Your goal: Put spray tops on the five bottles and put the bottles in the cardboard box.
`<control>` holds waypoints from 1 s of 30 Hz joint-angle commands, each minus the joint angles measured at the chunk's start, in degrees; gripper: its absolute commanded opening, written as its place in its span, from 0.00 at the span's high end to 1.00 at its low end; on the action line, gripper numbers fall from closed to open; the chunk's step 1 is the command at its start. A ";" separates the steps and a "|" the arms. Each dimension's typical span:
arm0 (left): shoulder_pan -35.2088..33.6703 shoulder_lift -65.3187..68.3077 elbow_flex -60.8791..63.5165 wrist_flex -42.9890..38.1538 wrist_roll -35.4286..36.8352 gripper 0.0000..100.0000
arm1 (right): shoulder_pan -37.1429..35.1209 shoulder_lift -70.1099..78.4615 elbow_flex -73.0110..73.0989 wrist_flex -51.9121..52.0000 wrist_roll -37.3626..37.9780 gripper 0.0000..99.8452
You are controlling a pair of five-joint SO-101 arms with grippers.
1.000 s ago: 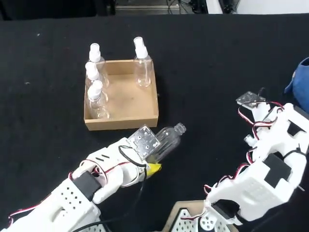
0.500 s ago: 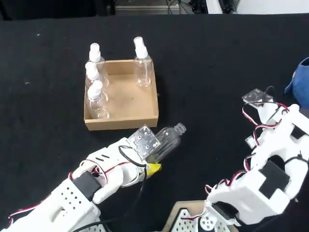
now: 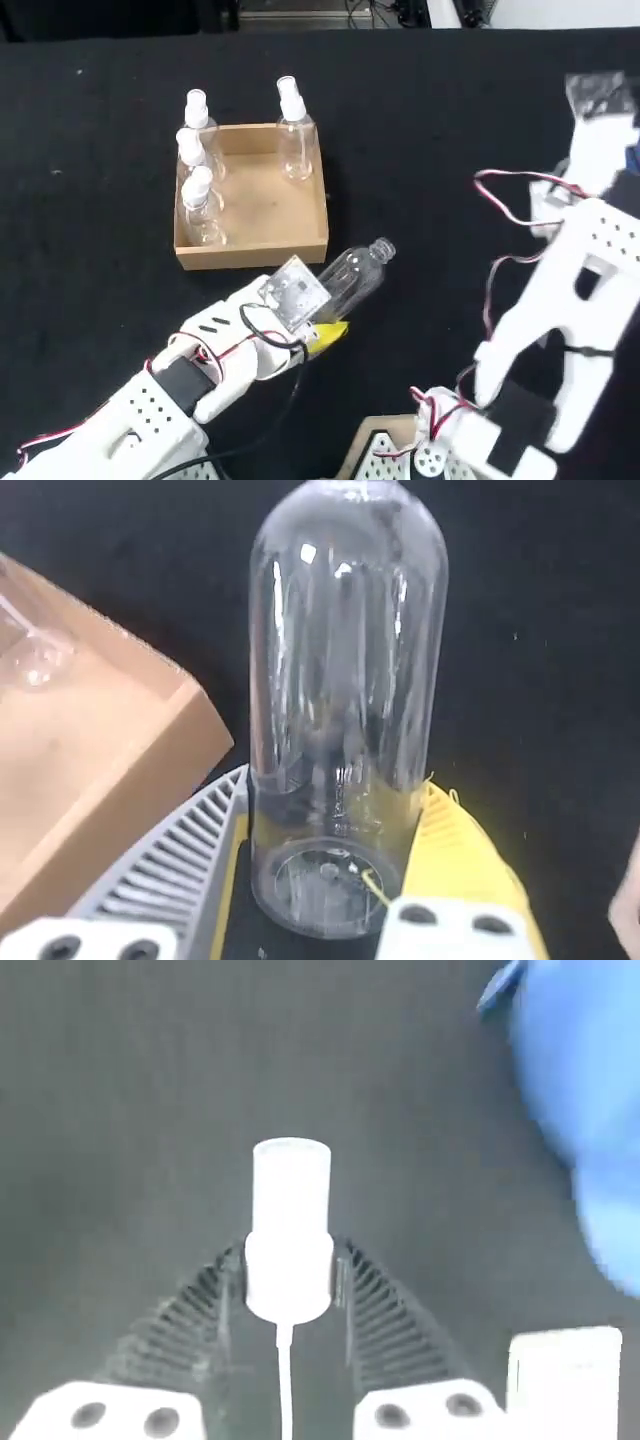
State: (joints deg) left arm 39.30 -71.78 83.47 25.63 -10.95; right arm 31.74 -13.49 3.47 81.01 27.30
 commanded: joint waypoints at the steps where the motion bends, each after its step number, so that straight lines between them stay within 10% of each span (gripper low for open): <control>1: 0.84 -0.26 4.97 -16.09 0.09 0.97 | -8.26 -7.34 -8.84 0.79 -15.74 0.99; 11: 0.40 -0.35 14.02 -36.31 0.09 0.97 | -22.15 -19.12 -18.95 -0.09 -33.49 0.99; 30: -5.76 -0.35 14.11 -41.67 0.09 0.97 | -41.58 -33.10 -20.79 -13.19 -34.37 0.99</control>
State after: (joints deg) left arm 34.55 -71.87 96.13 -13.41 -10.95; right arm -7.65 -46.73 -14.73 71.78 -6.64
